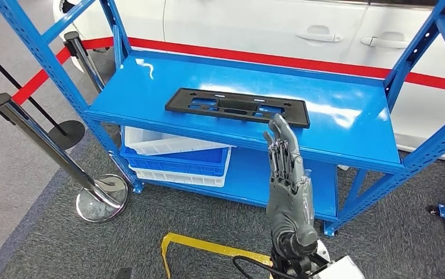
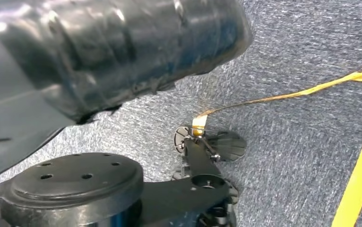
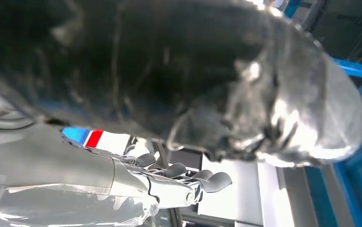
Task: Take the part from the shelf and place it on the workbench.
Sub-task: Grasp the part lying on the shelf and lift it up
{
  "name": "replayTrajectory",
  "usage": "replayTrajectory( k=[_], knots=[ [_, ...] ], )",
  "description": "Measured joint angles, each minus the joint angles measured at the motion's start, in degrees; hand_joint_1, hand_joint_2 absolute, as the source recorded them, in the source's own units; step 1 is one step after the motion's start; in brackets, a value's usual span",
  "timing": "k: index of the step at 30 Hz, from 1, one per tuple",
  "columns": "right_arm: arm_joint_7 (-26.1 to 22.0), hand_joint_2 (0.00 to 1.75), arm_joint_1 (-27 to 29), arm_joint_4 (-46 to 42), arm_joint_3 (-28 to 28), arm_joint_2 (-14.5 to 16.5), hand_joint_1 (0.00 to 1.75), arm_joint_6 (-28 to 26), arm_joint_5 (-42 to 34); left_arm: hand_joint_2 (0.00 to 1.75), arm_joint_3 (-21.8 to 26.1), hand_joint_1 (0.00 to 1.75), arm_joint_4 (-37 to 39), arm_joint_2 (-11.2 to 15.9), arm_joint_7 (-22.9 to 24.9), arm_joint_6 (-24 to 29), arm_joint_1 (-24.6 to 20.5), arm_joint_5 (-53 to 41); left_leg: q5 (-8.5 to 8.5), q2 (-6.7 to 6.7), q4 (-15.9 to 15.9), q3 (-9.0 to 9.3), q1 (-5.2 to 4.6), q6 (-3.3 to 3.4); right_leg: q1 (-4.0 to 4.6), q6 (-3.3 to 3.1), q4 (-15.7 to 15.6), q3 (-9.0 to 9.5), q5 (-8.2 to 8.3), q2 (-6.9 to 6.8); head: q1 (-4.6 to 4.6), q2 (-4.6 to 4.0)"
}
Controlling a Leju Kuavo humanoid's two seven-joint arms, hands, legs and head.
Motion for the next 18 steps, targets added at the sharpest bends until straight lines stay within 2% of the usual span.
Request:
replayTrajectory(
  k=[3, 5, 6, 8, 9, 10, 11, 13, 14, 16, 18],
  knots=[
    [0.05, 0.0, -0.15, 0.38, 0.07, 0.2, 0.0, 0.0, 0.01, 0.0, 0.0, 0.0, 0.0, 0.09, -0.01, -0.02, 0.12, 0.0, 0.17, -0.04, -0.6, 0.17, 0.02, 0.53, 0.02, 0.66, -0.26, 0.01, 0.01, -0.03, 0.03, 0.0],
    [0.06, 0.0, -0.37, 0.69, 0.15, 0.31, 0.0, -0.02, 0.02, 0.0, 0.0, 0.0, 0.0, 0.13, -0.01, -0.03, 0.16, 0.0, 0.55, 0.03, -1.46, 0.64, 0.29, 1.08, 0.07, 1.16, 1.18, -0.59, -1.12, -0.05, 0.13, 0.0],
    [0.06, 0.0, -0.46, 0.84, 0.22, 0.32, 0.0, -0.04, 0.03, 0.0, 0.0, 0.0, 0.0, 0.16, -0.02, -0.05, 0.12, 0.0, 0.68, 0.08, -1.78, 0.86, 0.43, 1.31, 0.07, 1.35, 3.43, -1.61, -2.48, -0.06, 0.21, 0.0],
    [0.07, 0.0, -0.49, 1.21, 0.39, 0.32, 0.0, -0.1, 0.04, 0.0, 0.0, 0.0, 0.0, 0.28, -0.03, -0.08, 0.07, 0.01, 0.59, 0.13, -1.79, 0.97, 0.31, 1.55, -0.08, 1.62, 10.29, -4.86, -5.65, -0.05, 0.35, 0.0],
    [0.07, 0.0, -0.45, 1.42, 0.46, 0.32, 0.0, -0.13, 0.03, 0.0, 0.0, 0.0, 0.0, 0.33, -0.03, -0.08, 0.08, 0.02, 0.51, 0.14, -1.69, 0.97, 0.28, 1.65, -0.18, 1.75, 13.09, -6.32, -6.46, -0.05, 0.36, 0.0],
    [0.08, 0.0, -0.43, 1.62, 0.52, 0.32, 0.0, -0.16, 0.03, 0.0, 0.0, 0.0, 0.0, 0.35, -0.03, -0.08, 0.1, 0.04, 0.41, 0.13, -1.56, 0.97, 0.29, 1.68, -0.29, 1.89, 14.23, -7.01, -6.22, -0.06, 0.37, 0.0],
    [0.09, 0.0, -0.44, 1.79, 0.55, 0.32, 0.0, -0.17, 0.03, 0.0, 0.0, 0.0, 0.0, 0.36, -0.03, -0.08, 0.12, 0.07, 0.26, 0.1, -1.36, 0.98, 0.33, 1.65, -0.44, 2.01, 13.26, -6.69, -4.94, -0.07, 0.37, 0.0],
    [0.2, 0.0, -0.54, 1.99, 0.61, 0.32, 0.0, -0.16, 0.04, 0.0, 0.0, 0.0, 0.0, 0.34, -0.03, -0.08, 0.15, 0.13, -0.22, 0.01, -0.72, 0.97, 0.47, 1.35, -0.75, 2.12, 7.09, -3.9, -1.35, -0.1, 0.39, 0.0],
    [0.32, 0.0, -0.64, 2.07, 0.66, 0.35, 0.0, -0.16, 0.04, 0.0, 0.0, 0.0, 0.0, 0.34, -0.03, -0.09, 0.14, 0.16, -0.53, -0.04, -0.19, 0.84, 0.42, 1.08, -0.74, 2.05, 4.03, -2.48, -0.31, -0.09, 0.42, 0.0],
    [0.59, 0.0, -0.8, 2.17, 0.78, 0.42, 0.0, -0.09, 0.07, 0.0, 0.0, 0.0, 0.0, 0.38, -0.04, -0.1, 0.12, 0.17, -0.88, -0.06, 0.46, 0.49, 0.3, 0.54, -0.58, 1.58, 1.33, -1.25, -0.02, 0.0, 0.4, 0.0],
    [0.79, 0.0, -0.88, 2.23, 0.87, 0.5, 0.0, 0.01, 0.08, 0.0, 0.0, 0.0, 0.0, 0.42, 0.07, -0.13, 0.1, 0.17, -0.84, -0.01, 0.47, 0.38, 0.33, 0.07, -0.35, 0.88, 1.28, -1.31, 0.0, 0.12, 0.39, 0.0]
  ],
)
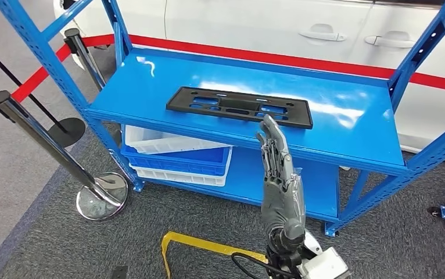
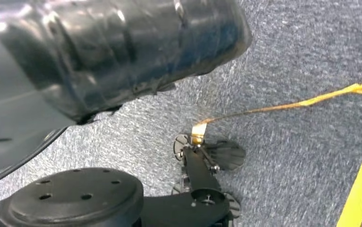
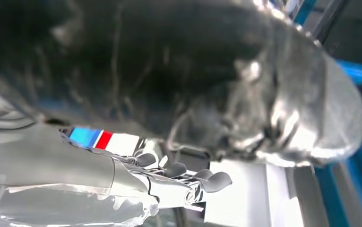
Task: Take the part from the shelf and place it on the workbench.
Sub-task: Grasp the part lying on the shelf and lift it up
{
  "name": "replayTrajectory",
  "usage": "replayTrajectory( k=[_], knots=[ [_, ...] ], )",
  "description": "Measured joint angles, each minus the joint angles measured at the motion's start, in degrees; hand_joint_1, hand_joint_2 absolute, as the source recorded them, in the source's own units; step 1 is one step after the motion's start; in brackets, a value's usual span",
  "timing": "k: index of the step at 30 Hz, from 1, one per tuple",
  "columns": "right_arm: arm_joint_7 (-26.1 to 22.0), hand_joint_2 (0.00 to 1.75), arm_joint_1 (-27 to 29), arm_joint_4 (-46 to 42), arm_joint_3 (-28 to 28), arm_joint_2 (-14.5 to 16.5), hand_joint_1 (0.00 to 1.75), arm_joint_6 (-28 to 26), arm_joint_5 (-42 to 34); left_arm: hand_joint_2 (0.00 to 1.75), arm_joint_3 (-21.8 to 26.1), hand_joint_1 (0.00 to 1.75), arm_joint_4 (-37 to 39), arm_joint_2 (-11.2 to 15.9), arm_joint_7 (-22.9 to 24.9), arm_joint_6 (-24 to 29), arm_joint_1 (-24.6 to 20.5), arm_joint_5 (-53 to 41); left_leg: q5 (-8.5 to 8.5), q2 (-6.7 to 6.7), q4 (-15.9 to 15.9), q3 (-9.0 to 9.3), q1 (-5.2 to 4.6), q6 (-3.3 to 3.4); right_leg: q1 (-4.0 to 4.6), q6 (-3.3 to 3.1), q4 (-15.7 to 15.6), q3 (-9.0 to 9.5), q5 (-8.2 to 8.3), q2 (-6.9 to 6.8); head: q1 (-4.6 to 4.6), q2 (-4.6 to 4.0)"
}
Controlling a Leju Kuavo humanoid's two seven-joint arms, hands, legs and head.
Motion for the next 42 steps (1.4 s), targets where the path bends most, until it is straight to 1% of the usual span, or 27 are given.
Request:
replayTrajectory(
  k=[2, 3, 5, 6, 7, 8, 9, 11, 13, 16, 17, 19, 21, 22, 23, 24, 25, 27, 29, 31, 33, 36, 37, 38, 39, 41, 42],
  knots=[
    [0.12, 0.0, -0.09, 0.05, 0.1, 0.18, 0.0, 0.09, 0.0, 0.0, 0.0, 0.0, 0.0, 0.05, 0.21, -0.02, -0.02, 0.01, -0.96, 0.08, 1.31, -0.56, 0.21, -0.56, -0.06, -0.67, -0.24, 0.07, 0.18, -0.05, -0.06, 0.0],
    [0.15, 0.0, -0.17, 0.1, 0.19, 0.32, 0.0, 0.19, -0.01, 0.0, 0.0, 0.0, 0.0, 0.07, 0.3, -0.1, -0.03, 0.02, -2.2, 0.11, 3.4, -1.55, 0.3, -0.86, -0.15, -0.93, -0.37, 0.11, 0.26, -0.12, -0.19, 0.0],
    [0.16, 0.0, -0.27, 0.3, 0.4, 0.58, 0.0, 0.36, -0.09, 0.0, 0.0, 0.0, 0.0, 0.12, 0.34, -0.38, -0.01, 0.01, -5.44, 0.17, 10.3, -4.91, 0.46, -1.35, -0.15, -1.25, -0.44, 0.14, 0.28, -0.26, -0.42, 0.0],
    [0.16, 0.0, -0.3, 0.44, 0.5, 0.69, 0.0, 0.44, -0.15, 0.0, 0.0, 0.0, 0.0, 0.19, 0.37, -0.58, 0.01, -0.01, -6.45, 0.18, 13.45, -6.51, 0.52, -1.48, -0.06, -1.35, -0.43, 0.14, 0.26, -0.3, -0.47, 0.0],
    [0.16, 0.0, -0.3, 0.6, 0.59, 0.76, 0.0, 0.5, -0.19, 0.0, 0.0, 0.0, 0.0, 0.32, 0.42, -0.74, 0.03, -0.04, -6.53, 0.18, 15.09, -7.4, 0.55, -1.52, 0.04, -1.42, -0.41, 0.17, 0.23, -0.32, -0.46, 0.0],
    [0.16, 0.0, -0.31, 0.74, 0.67, 0.84, 0.0, 0.55, -0.22, 0.0, 0.0, 0.0, 0.01, 0.45, 0.47, -0.87, 0.03, -0.08, -5.57, 0.18, 14.62, -7.28, 0.55, -1.44, 0.13, -1.46, -0.4, 0.22, 0.2, -0.28, -0.47, 0.0],
    [0.15, 0.0, -0.34, 0.85, 0.75, 0.95, 0.0, 0.6, -0.22, 0.0, 0.0, 0.0, 0.01, 0.64, 0.54, -0.95, 0.04, -0.11, -3.77, 0.17, 12.02, -6.09, 0.53, -1.23, 0.2, -1.47, -0.39, 0.3, 0.18, -0.22, -0.47, 0.0],
    [0.15, 0.0, -0.48, 0.94, 0.88, 1.19, 0.0, 0.66, -0.22, 0.0, 0.0, 0.0, 0.01, 1.01, 0.63, -1.04, -0.04, -0.16, -0.5, 0.16, 4.37, -2.46, 0.27, -0.57, 0.32, -1.39, -0.4, 0.41, 0.13, -0.1, -0.46, 0.0],
    [0.14, 0.0, -0.64, 1.01, 0.97, 1.32, 0.0, 0.67, -0.22, 0.0, 0.0, 0.0, 0.0, 1.3, 0.65, -1.1, -0.16, -0.17, 0.44, 0.11, 0.19, -0.52, -0.14, -0.09, 0.34, -1.09, -0.43, 0.31, 0.14, -0.08, -0.45, 0.0],
    [0.14, 0.0, -0.75, 1.2, 1.06, 1.33, 0.0, 0.7, -0.23, 0.0, 0.0, 0.0, 0.0, 1.5, 0.72, -1.11, -0.08, -0.17, 0.71, 0.1, -0.71, -0.19, -0.24, 0.46, 0.17, -0.2, -0.55, 0.32, 0.11, -0.14, -0.41, 0.0],
    [0.17, 0.0, -0.8, 1.23, 1.08, 1.33, 0.0, 0.71, -0.24, 0.0, 0.0, 0.0, 0.0, 1.53, 0.77, -1.11, -0.05, -0.18, 0.94, 0.14, -1.15, 0.01, -0.11, 0.74, 0.16, 0.05, 0.06, 0.12, -0.45, -0.15, -0.37, 0.0],
    [0.51, 0.0, -0.95, 1.34, 1.14, 1.33, 0.0, 0.72, -0.18, 0.0, 0.0, 0.0, 0.0, 1.55, 0.95, -1.1, -0.1, -0.21, 1.29, 0.27, -1.79, 0.33, 0.13, 1.16, 0.13, 0.4, 4.55, -1.82, -3.29, -0.17, -0.25, 0.0],
    [1.49, 0.0, -1.04, 1.62, 1.22, 1.32, 0.0, 0.56, 0.31, 0.0, 0.0, 0.0, 0.01, 1.59, 1.22, -1.03, -0.14, -0.3, 1.26, 0.32, -1.79, 0.31, 0.13, 1.36, 0.06, 0.62, 11.73, -5.24, -6.56, -0.16, -0.21, 0.0],
    [2.07, 0.0, -1.06, 1.79, 1.27, 1.31, 0.0, 0.44, 0.68, 0.0, 0.0, 0.0, 0.01, 1.61, 1.34, -0.99, -0.13, -0.34, 1.21, 0.32, -1.73, 0.31, 0.14, 1.38, -0.01, 0.75, 13.97, -6.33, -7.0, -0.17, -0.21, 0.0],
    [2.56, 0.0, -1.12, 1.97, 1.33, 1.31, 0.0, 0.32, 1.03, 0.0, 0.0, 0.0, 0.01, 1.62, 1.43, -0.96, -0.1, -0.38, 1.15, 0.31, -1.63, 0.32, 0.16, 1.37, -0.13, 0.87, 14.29, -6.52, -6.39, -0.18, -0.2, 0.0],
    [2.94, 0.0, -1.25, 2.13, 1.38, 1.31, 0.0, 0.28, 1.33, 0.0, 0.0, 0.0, 0.01, 1.62, 1.48, -0.95, -0.07, -0.43, 1.04, 0.26, -1.46, 0.33, 0.22, 1.29, -0.28, 0.98, 12.39, -5.63, -4.8, -0.19, -0.2, 0.0],
    [3.31, 0.0, -1.48, 2.28, 1.44, 1.31, 0.0, 0.33, 1.57, 0.0, -0.01, 0.0, 0.0, 1.61, 1.51, -0.95, -0.05, -0.52, 0.86, 0.2, -1.16, 0.31, 0.28, 1.11, -0.46, 1.08, 8.86, -3.91, -2.73, -0.22, -0.19, 0.0],
    [4.2, 0.87, -2.22, 2.59, 1.6, 1.32, 0.0, 0.75, 2.01, 0.0, -0.03, 0.0, 0.0, 1.6, 1.55, -0.97, -0.07, -0.76, 0.37, 0.09, -0.22, -0.02, 0.22, 0.53, -0.61, 0.92, 2.62, -1.02, -0.42, -0.17, -0.19, 0.0],
    [5.38, 1.75, -3.04, 2.95, 1.85, 1.35, 0.0, 1.47, 2.67, 0.0, -0.15, 0.0, 0.0, 1.61, 1.68, -1.0, -0.11, -1.1, 0.1, 0.07, 0.44, -0.46, 0.1, -0.08, -0.36, 0.3, 0.86, -0.46, -0.35, 0.0, -0.22, 0.0],
    [6.7, 1.75, -4.01, 3.34, 2.16, 1.39, 0.0, 2.27, 3.84, 0.0, -0.28, 0.0, 0.0, 1.62, 1.9, -1.1, -0.15, -1.48, 0.02, 0.1, 0.63, -0.65, 0.21, -0.57, -0.25, -0.48, 0.7, -0.61, -0.08, 0.09, -0.26, 0.0],
    [8.47, 1.75, -5.46, 3.84, 2.64, 1.49, 0.0, 3.2, 5.47, 0.0, -0.48, 0.0, 0.0, 1.6, 2.22, -1.31, -0.19, -2.08, -1.4, 0.14, 2.66, -1.57, 0.38, -1.08, -0.36, -1.1, 0.5, -0.59, 0.14, 0.07, -0.47, 0.0],
    [12.11, 1.75, -7.49, 4.88, 3.59, 1.6, 0.0, 4.9, 7.88, 0.0, -1.58, 0.0, 0.0, 1.48, 3.28, -1.61, -0.37, -4.32, -6.06, 0.19, 12.2, -6.05, 0.54, -1.64, -0.1, -1.54, 0.47, -0.64, 0.2, -0.03, -0.77, 0.0],
    [13.35, 1.75, -7.9, 5.23, 3.78, 1.57, 0.0, 5.53, 8.47, 0.0, -2.09, 0.0, 0.0, 1.39, 3.72, -1.61, -0.43, -5.29, -6.76, 0.19, 14.83, -7.35, 0.55, -1.64, 0.06, -1.58, 0.47, -0.64, 0.19, -0.05, -0.77, 0.0],
    [14.46, 1.75, -8.28, 5.53, 3.91, 1.5, 0.0, 6.15, 8.93, 0.0, -2.62, 0.0, 0.0, 1.27, 4.14, -1.54, -0.47, -6.18, -6.44, 0.19, 15.69, -7.84, 0.54, -1.5, 0.21, -1.61, 0.47, -0.64, 0.18, -0.04, -0.78, 0.0],
    [15.4, 1.75, -8.71, 5.82, 4.05, 1.39, 0.0, 6.74, 9.29, 0.0, -3.14, 0.0, 0.0, 1.16, 4.5, -1.45, -0.56, -6.91, -5.1, 0.19, 14.36, -7.31, 0.48, -1.21, 0.35, -1.62, 0.47, -0.62, 0.18, 0.01, -0.78, 0.0],
    [16.34, 1.75, -9.62, 6.28, 4.25, 1.13, 0.0, 7.43, 9.74, 0.0, -4.11, 0.0, 0.0, 0.99, 4.96, -1.27, -0.95, -7.7, -1.38, 0.17, 7.08, -3.93, 0.16, -0.29, 0.51, -1.62, 0.44, -0.54, 0.18, 0.1, -0.76, 0.0],
    [16.51, 1.75, -9.96, 6.48, 4.31, 1.02, 0.0, 7.56, 9.86, 0.0, -4.52, 0.0, 0.0, 0.94, 5.05, -1.24, -1.22, -7.85, -0.19, 0.17, 3.66, -2.32, -0.09, 0.12, 0.57, -1.56, 0.4, -0.56, 0.2, 0.09, -0.74, 0.0]
  ],
)
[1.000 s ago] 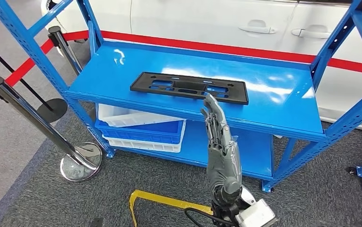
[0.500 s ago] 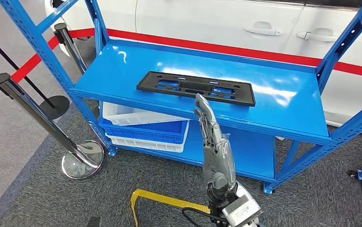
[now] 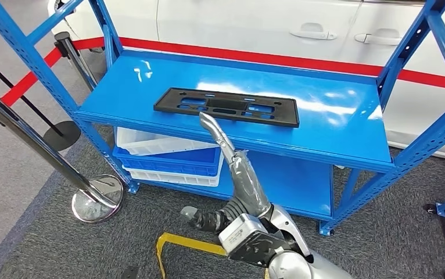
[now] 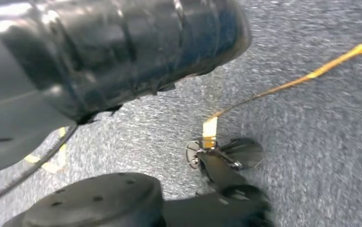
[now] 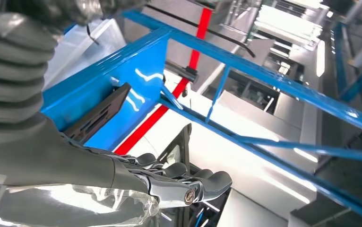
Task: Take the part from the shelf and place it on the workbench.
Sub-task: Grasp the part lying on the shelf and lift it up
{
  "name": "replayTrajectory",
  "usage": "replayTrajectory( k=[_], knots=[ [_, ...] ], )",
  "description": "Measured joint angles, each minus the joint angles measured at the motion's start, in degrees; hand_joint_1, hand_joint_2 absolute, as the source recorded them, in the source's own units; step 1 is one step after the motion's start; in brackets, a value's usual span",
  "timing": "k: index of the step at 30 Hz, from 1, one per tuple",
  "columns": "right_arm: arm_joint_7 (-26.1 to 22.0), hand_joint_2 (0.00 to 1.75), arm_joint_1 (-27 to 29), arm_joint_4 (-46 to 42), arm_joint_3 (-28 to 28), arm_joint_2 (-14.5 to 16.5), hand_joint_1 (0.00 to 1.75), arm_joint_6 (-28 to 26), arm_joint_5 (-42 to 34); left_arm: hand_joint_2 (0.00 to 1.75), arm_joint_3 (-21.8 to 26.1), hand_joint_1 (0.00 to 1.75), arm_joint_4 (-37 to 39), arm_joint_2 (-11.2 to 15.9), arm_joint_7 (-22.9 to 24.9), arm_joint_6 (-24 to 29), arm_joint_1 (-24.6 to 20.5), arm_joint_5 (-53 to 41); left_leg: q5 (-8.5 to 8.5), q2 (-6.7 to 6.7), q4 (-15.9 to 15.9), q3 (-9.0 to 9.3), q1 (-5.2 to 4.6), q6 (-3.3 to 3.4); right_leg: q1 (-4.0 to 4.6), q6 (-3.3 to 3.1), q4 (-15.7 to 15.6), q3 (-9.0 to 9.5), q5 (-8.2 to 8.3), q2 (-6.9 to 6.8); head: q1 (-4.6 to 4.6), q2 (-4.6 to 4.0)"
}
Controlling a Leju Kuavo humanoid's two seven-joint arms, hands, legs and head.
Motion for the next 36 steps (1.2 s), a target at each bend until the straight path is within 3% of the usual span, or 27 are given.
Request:
replayTrajectory(
  k=[1, 3, 6, 10, 11, 12, 14, 16, 21, 24, 26, 27, 28, 29, 31, 34, 36],
  knots=[
    [0.09, 1.75, -0.21, 0.19, 0.04, -0.08, 0.0, 0.05, 0.08, 0.0, -0.41, 0.0, 0.0, -0.05, 0.06, 0.02, -0.27, -0.08, 0.54, -0.02, -2.24, 1.04, -0.25, 0.3, -0.01, 0.13, -0.09, -0.03, 0.06, -0.04, -0.02, 0.0],
    [0.47, 1.75, -0.5, 0.61, 0.23, -0.24, 0.0, 0.27, 0.26, 0.0, -1.2, 0.0, 0.0, -0.17, 0.26, -0.07, -0.59, -0.18, 0.59, -0.04, -3.4, 1.51, -0.59, 0.53, -0.06, 0.55, -0.36, -0.07, 0.25, -0.1, -0.02, 0.0],
    [2.04, 1.75, -1.64, 1.58, 0.6, -0.5, 0.0, 1.45, 0.51, 0.0, -2.32, 0.0, 0.0, -0.54, 1.03, -0.53, -0.82, -0.63, 1.41, 0.18, -5.03, 2.21, -0.16, 0.98, 0.03, 1.32, 0.6, -0.55, -0.67, -0.13, 0.07, 0.0],
    [2.39, 1.75, -3.77, 5.3, 1.18, -0.78, 0.0, 3.61, 0.14, 0.0, -3.95, 0.0, 0.0, -0.88, 2.17, -1.5, -1.97, -2.32, 1.74, 0.3, -5.46, 2.38, -0.06, 1.55, -0.35, 2.2, 11.97, -5.92, -5.86, -0.2, 0.2, 0.0],
    [1.97, 1.75, -4.32, 6.58, 1.37, -0.81, 0.0, 4.16, -0.07, 0.0, -4.43, 0.0, 0.0, -1.02, 2.53, -1.8, -2.27, -2.98, 1.66, 0.25, -5.29, 2.32, -0.02, 1.54, -0.52, 2.4, 13.25, -6.62, -5.68, -0.21, 0.22, 0.0],
    [1.46, 1.75, -5.08, 7.85, 1.6, -0.81, 0.0, 4.65, -0.25, 0.0, -4.95, 0.0, 0.0, -1.2, 2.91, -2.12, -2.56, -3.71, 1.53, 0.21, -5.03, 2.26, 0.04, 1.48, -0.74, 2.62, 12.49, -6.36, -4.49, -0.23, 0.21, 0.0],
    [0.88, 1.75, -7.05, 10.1, 2.07, -0.75, 0.0, 5.25, -0.22, 0.0, -6.01, 0.0, 0.0, -1.84, 3.71, -2.6, -3.16, -5.25, 1.06, 0.13, -4.17, 2.06, 0.23, 1.07, -1.18, 2.99, 6.47, -3.54, -1.05, -0.29, 0.22, 0.0],
    [1.35, 1.75, -9.2, 12.36, 2.68, -0.33, 0.0, 5.51, 0.69, 0.0, -7.16, 0.0, 0.0, -2.84, 4.56, -2.54, -3.98, -6.72, 0.53, 0.05, -2.99, 1.43, 0.15, 0.42, -1.23, 2.72, 1.74, -1.35, 0.28, -0.26, 0.3, 0.0],
    [2.81, 1.75, -12.77, 17.42, 4.27, 1.24, 0.0, 5.79, 3.14, 0.0, -9.6, 0.0, 0.0, -5.32, 5.66, -1.85, -5.15, -8.06, -0.37, 0.03, -1.25, 0.22, 0.24, -0.78, -1.03, 0.82, 0.91, -1.36, 0.42, -0.14, 0.08, 0.0],
    [4.08, 1.75, -14.26, 19.96, 5.12, 2.02, 0.0, 4.63, 5.8, 0.0, -10.53, 0.0, 0.0, -6.2, 5.55, -2.08, -5.37, -8.29, -4.53, 0.07, 7.16, -3.79, 0.47, -1.49, -0.99, 0.22, 0.82, -1.34, 0.5, -0.21, -0.27, 0.0],
    [5.45, 1.75, -14.98, 22.26, 5.72, 2.57, 0.0, 2.67, 8.96, 0.0, -11.1, 0.0, 0.0, -6.69, 5.45, -2.26, -5.44, -8.52, -5.68, 0.07, 12.18, -6.47, 0.55, -1.58, -0.79, 0.11, 0.82, -1.34, 0.48, -0.19, -0.28, 0.0],
    [6.23, 1.75, -15.37, 23.55, 5.98, 2.9, 0.0, 1.42, 11.01, 0.0, -11.32, 0.0, 0.0, -6.91, 5.44, -2.35, -5.47, -8.61, -4.83, 0.06, 12.05, -6.6, 0.54, -1.45, -0.71, 0.09, 0.82, -1.32, 0.47, -0.14, -0.29, 0.0],
    [7.13, 1.75, -15.83, 24.8, 6.22, 3.25, 0.0, 0.11, 13.36, 0.0, -11.45, 0.0, 0.0, -7.08, 5.41, -2.49, -5.52, -8.66, -3.12, 0.06, 9.75, -5.68, 0.49, -1.18, -0.64, 0.09, 0.82, -1.3, 0.46, -0.08, -0.31, 0.0],
    [8.13, 1.75, -16.35, 25.92, 6.42, 3.64, 0.0, -1.18, 16.03, 0.0, -11.52, 0.0, 0.0, -7.24, 5.38, -2.63, -5.62, -8.69, -1.14, 0.05, 5.99, -4.05, 0.39, -0.79, -0.61, 0.09, 0.8, -1.28, 0.46, -0.02, -0.31, 0.0],
    [10.57, 1.75, -17.42, 27.98, 6.81, 4.39, 0.0, -3.59, 22.59, 0.0, -11.61, 0.0, 0.0, -7.51, 5.29, -2.74, -5.88, -8.67, 1.11, 0.0, -0.57, -1.0, 0.0, -0.11, -0.53, 0.28, 0.71, -1.34, 0.51, 0.04, -0.31, 0.0],
    [14.37, 1.75, -18.39, 30.76, 7.62, 5.17, 0.0, -5.68, 32.29, 0.0, -12.08, 0.0, 0.0, -7.92, 5.36, -2.33, -5.88, -8.64, 1.41, -0.11, -2.95, 0.02, -0.43, 0.38, -0.59, 1.09, 0.08, -1.25, 0.8, 0.03, -0.3, 0.0],
    [15.71, 1.75, -18.57, 31.83, 7.9, 5.39, 0.0, -5.98, 35.46, 0.0, -12.34, 0.0, 0.0, -8.02, 5.44, -2.15, -5.68, -8.51, 1.95, -0.02, -4.11, 0.64, -0.1, 0.82, -0.53, 1.63, 0.21, -1.25, 0.41, -0.07, -0.24, 0.0]
  ],
)
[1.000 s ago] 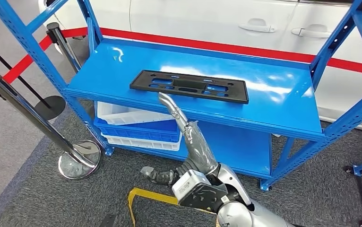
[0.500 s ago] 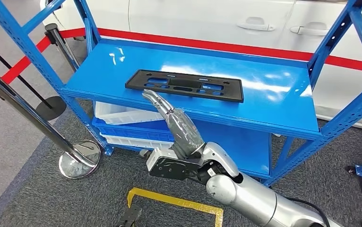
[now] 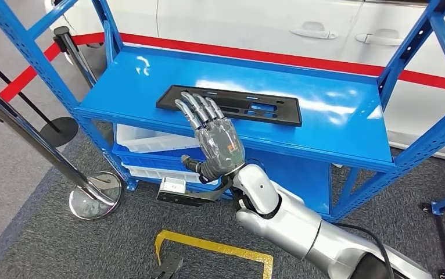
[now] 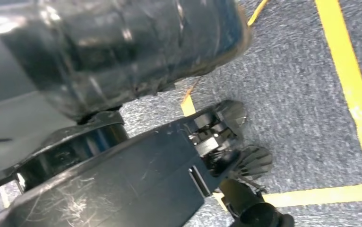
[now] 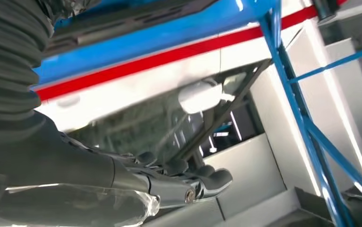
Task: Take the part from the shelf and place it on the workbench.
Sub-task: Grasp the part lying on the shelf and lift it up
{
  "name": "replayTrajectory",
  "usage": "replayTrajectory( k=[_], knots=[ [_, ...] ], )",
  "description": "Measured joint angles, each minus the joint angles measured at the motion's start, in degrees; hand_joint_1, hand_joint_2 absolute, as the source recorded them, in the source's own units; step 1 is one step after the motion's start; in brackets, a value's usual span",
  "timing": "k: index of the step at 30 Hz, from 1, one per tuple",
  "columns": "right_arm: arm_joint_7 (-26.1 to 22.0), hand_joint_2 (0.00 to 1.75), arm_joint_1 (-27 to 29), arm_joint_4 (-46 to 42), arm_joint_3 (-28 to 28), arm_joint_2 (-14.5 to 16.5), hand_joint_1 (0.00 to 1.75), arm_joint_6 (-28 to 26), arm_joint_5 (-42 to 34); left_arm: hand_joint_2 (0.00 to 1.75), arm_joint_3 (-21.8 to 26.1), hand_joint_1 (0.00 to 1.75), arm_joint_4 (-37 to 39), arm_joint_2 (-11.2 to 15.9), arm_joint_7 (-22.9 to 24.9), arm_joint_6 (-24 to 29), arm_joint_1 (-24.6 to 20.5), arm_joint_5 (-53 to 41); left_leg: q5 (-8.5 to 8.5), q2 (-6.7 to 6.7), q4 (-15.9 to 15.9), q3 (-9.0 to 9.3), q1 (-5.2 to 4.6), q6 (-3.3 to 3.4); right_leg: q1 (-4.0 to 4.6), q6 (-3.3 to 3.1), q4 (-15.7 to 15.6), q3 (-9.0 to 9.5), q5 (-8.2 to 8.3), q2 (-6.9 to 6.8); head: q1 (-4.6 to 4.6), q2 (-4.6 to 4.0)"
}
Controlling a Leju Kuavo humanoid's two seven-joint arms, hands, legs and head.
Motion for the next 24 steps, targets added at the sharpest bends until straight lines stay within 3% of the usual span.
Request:
replayTrajectory(
  k=[2, 4, 5, 6, 8, 10, 11, 15, 17, 20, 21, 22, 24],
  knots=[
    [0.57, 1.75, -0.3, 1.11, 0.13, 0.14, 0.0, -0.13, 1.16, 0.0, -0.11, 0.0, 0.01, -0.04, -0.03, 0.1, 0.08, 0.24, 0.45, 0.13, -1.01, 0.59, 0.29, 0.38, 0.06, 0.29, 3.95, -1.73, -2.48, -0.11, 0.06, 0.0],
    [0.88, 1.75, -0.43, 2.51, 0.26, 0.25, 0.0, -0.16, 1.69, 0.0, -0.25, 0.0, 0.01, -0.09, -0.07, 0.24, 0.15, 0.44, 0.43, 0.15, -1.05, 0.64, 0.22, 0.59, 0.04, 0.48, 10.6, -4.9, -5.45, -0.12, 0.08, 0.0],
    [1.21, 1.75, -0.37, 3.21, 0.34, 0.27, 0.0, -0.14, 2.22, 0.0, -0.34, 0.0, 0.02, -0.11, -0.07, 0.32, 0.23, 0.5, 0.36, 0.14, -0.95, 0.62, 0.2, 0.67, 0.01, 0.59, 12.78, -6.01, -5.88, -0.13, 0.08, 0.0],
    [1.78, 1.75, -0.35, 3.85, 0.43, 0.27, 0.0, -0.07, 3.05, 0.0, -0.43, 0.0, 0.02, -0.11, -0.04, 0.4, 0.33, 0.54, 0.26, 0.11, -0.81, 0.6, 0.2, 0.69, -0.05, 0.69, 13.17, -6.32, -5.31, -0.14, 0.09, 0.0],
    [3.48, 1.75, -0.61, 4.87, 0.58, 0.27, 0.0, 0.56, 5.61, 0.0, -0.55, 0.0, 0.02, -0.12, 0.07, 0.52, 0.46, 0.57, -0.14, 0.03, -0.24, 0.58, 0.24, 0.55, -0.27, 0.8, 8.43, -4.18, -1.84, -0.18, 0.1, 0.0],
    [5.08, 1.75, -1.24, 5.92, 0.67, 0.32, 0.0, 2.05, 8.1, 0.0, -0.57, 0.0, 0.02, -0.11, 0.2, 0.59, 0.45, 0.53, -0.72, -0.03, 0.69, 0.28, 0.09, 0.09, -0.32, 0.61, 2.42, -1.25, 0.36, -0.17, 0.05, 0.0],
    [5.66, 1.75, -1.54, 6.5, 0.71, 0.36, 0.0, 3.01, 8.96, 0.0, -0.59, 0.0, 0.02, -0.1, 0.25, 0.6, 0.44, 0.48, -0.89, -0.03, 1.05, 0.08, 0.0, -0.19, -0.25, 0.39, 0.82, -0.5, 0.59, -0.13, -0.04, 0.0],
    [7.31, 1.75, -2.34, 9.27, 0.82, 0.43, 0.0, 7.17, 10.45, 0.0, -0.95, 0.0, 0.02, -0.05, 0.46, 0.54, 0.43, -0.15, -1.4, 0.03, 1.81, -0.47, 0.05, -1.05, -0.16, -0.75, 0.0, -0.23, 0.58, 0.03, -0.27, 0.0],
    [7.92, 1.75, -3.08, 10.69, 0.87, 0.43, 0.0, 8.92, 10.34, 0.0, -1.28, 0.0, 0.02, -0.03, 0.43, 0.56, 0.37, -0.46, -3.55, 0.06, 5.39, -2.07, 0.24, -1.69, -0.4, -1.25, -0.23, -0.08, 0.73, -0.01, -0.52, 0.0],
    [6.29, 1.75, -3.4, 12.38, 0.88, 0.43, 0.0, 9.0, 5.16, 0.0, -1.6, 0.0, 0.02, 0.08, 0.01, 0.99, 0.63, 0.05, -7.65, 0.08, 15.68, -7.06, 0.5, -2.4, -0.4, -1.52, -0.25, -0.05, 0.71, -0.05, -0.71, 0.0],
    [4.97, 1.75, -3.26, 12.84, 0.85, 0.51, 0.0, 8.4, 2.13, 0.0, -1.62, 0.0, 0.02, 0.17, -0.21, 1.2, 0.82, 0.38, -7.79, 0.07, 17.46, -8.07, 0.53, -2.47, -0.39, -1.54, -0.25, -0.03, 0.69, -0.02, -0.73, 0.0],
    [3.49, 1.75, -3.14, 13.22, 0.76, 0.68, 0.0, 7.68, -0.95, 0.0, -1.62, 0.0, 0.02, 0.29, -0.36, 1.37, 1.0, 0.65, -6.77, 0.07, 16.85, -7.95, 0.54, -2.43, -0.4, -1.54, -0.24, 0.0, 0.67, 0.05, -0.73, 0.0],
    [-1.33, 1.75, -2.94, 13.75, 0.15, 1.34, 0.0, 5.78, -8.57, 0.0, -1.62, 0.0, 0.03, 0.56, -0.51, 1.8, 1.19, 1.3, -2.74, 0.07, 10.08, -4.96, 0.55, -2.09, -0.41, -1.48, -0.26, 0.11, 0.63, 0.24, -0.73, 0.0]
  ],
)
